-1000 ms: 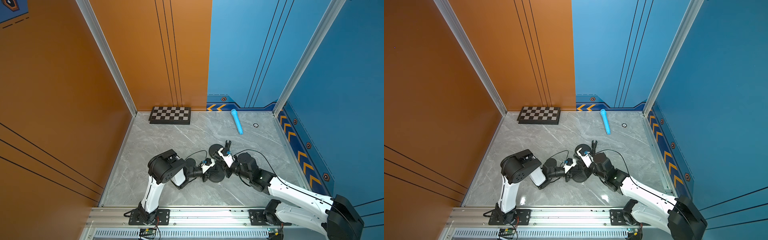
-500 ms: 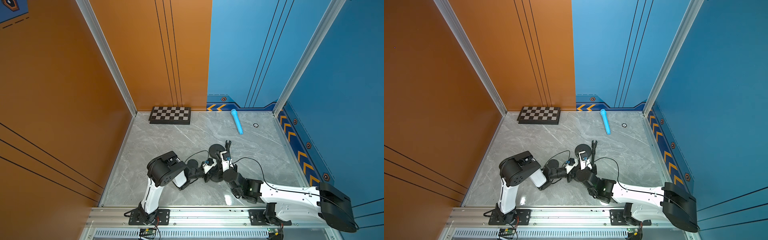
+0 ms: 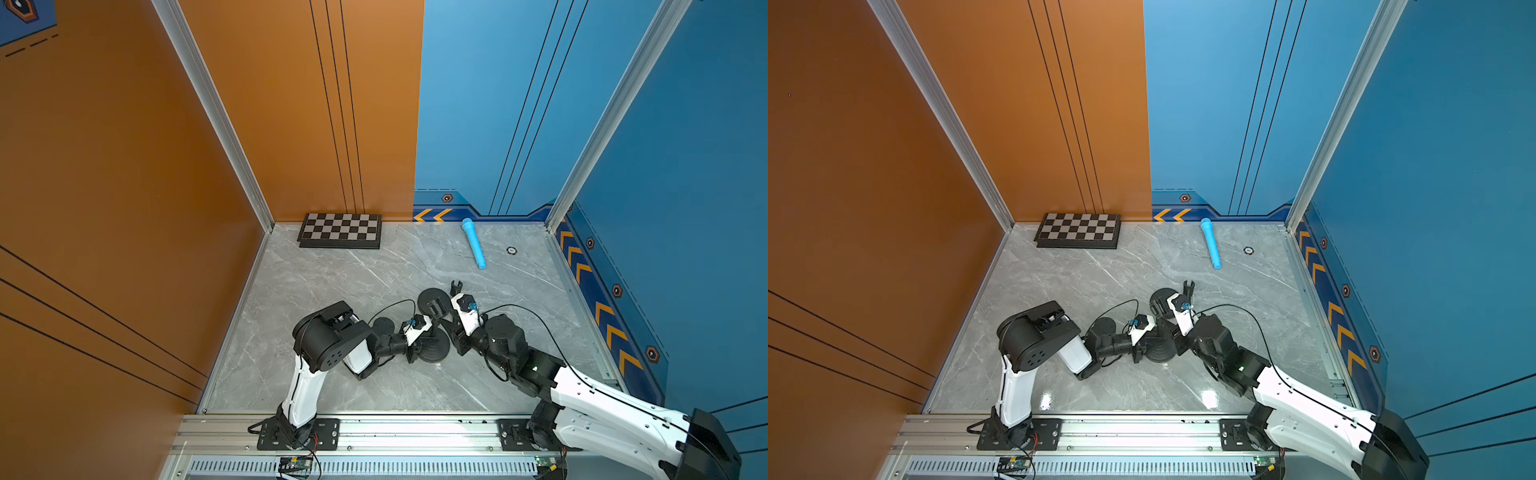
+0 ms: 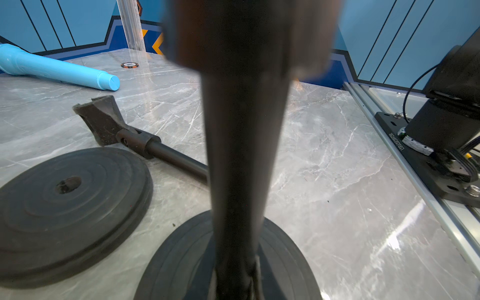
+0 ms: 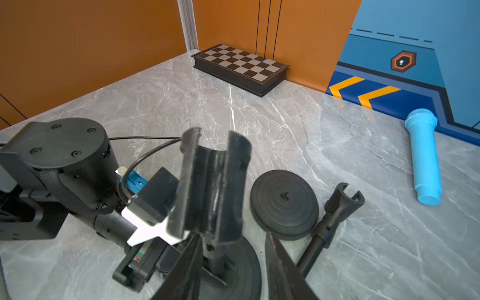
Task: Assemble a microphone stand
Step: Screw the microphone stand pole into the microphone stand base.
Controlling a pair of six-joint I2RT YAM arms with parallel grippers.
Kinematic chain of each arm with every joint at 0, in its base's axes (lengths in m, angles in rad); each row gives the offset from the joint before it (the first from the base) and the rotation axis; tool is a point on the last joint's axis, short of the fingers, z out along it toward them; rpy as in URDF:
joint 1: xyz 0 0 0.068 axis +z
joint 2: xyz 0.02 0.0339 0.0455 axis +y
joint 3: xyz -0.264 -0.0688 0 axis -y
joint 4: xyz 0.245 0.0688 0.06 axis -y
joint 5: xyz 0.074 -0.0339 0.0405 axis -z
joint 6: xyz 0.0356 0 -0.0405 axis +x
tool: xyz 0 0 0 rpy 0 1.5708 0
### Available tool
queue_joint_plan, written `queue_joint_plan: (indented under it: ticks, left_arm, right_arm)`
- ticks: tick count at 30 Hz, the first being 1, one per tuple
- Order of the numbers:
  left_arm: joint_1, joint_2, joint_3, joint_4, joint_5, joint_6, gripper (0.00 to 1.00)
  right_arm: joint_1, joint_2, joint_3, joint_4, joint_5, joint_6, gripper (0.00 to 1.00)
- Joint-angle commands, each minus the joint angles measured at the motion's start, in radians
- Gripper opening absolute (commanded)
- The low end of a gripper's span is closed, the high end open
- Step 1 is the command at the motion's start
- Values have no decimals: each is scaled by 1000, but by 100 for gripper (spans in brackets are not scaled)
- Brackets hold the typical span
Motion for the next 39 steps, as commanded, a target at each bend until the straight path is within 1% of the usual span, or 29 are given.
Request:
queue_joint_plan:
  ticks: [1,4,6,7,12,17,18,19,20,22,23,24,26,27,29,30,32,33,35,36,39]
  left_arm:
    - [7,1,-3,-3,43,4,0]
    - [8,0,-3,-3,46,2,0]
    - [8,0,-3,-3,48,-2,1]
    - [10,0,-2,-3,52,-3,1]
    - [10,1,-5,-3,57,-3,2]
    - [11,-7,-15,-3,58,2,3]
    - [11,-8,-16,-3,60,2,3]
    - [11,-8,-16,-3,60,2,4]
    - [12,-8,-16,-3,61,2,4]
    - [11,-7,-16,-2,59,2,5]
    - [11,-8,-16,-3,57,0,6]
    - [11,-8,-17,-3,57,0,7]
    - [13,-14,-17,-3,50,-3,9]
    - [15,-19,-22,-3,42,-4,12]
    - [20,-35,-34,-3,12,-8,18]
    - [26,-46,-42,-3,4,-12,21]
    - [30,-71,-55,-3,-5,-12,29]
    - [30,-85,-61,-3,-12,-12,32]
    - [28,-113,-70,-3,-24,-13,35]
    - [25,-126,-73,-3,-34,-16,35]
    - [16,-150,-69,-3,-59,-28,36]
  right_arm:
    - [-108,-4,-7,-98,-367,-186,47]
    - [-183,51,23,-110,-515,-239,50]
    - [-211,98,40,-82,-618,-253,51]
    - [-216,125,54,-70,-648,-263,51]
    - [-222,267,133,-40,-674,-301,51]
    - [-231,347,203,-36,-709,-328,49]
    - [-234,361,218,-47,-716,-339,47]
    - [-238,375,235,-67,-731,-355,42]
    - [-242,388,253,-92,-744,-369,36]
    - [-245,413,288,-148,-757,-395,18]
    - [-245,421,297,-165,-757,-402,13]
    - [-245,426,298,-175,-751,-402,10]
    - [-243,424,281,-160,-746,-390,8]
    - [-242,419,266,-140,-735,-372,5]
    - [-233,410,235,-100,-690,-329,2]
    - [-218,403,220,-71,-637,-300,1]
    - [-180,387,174,6,-490,-223,0]
    - [-151,381,146,53,-380,-168,0]
    - [-83,371,104,111,-144,-57,0]
    - [-28,368,85,132,-5,-5,0]
    - [128,379,54,174,292,102,0]
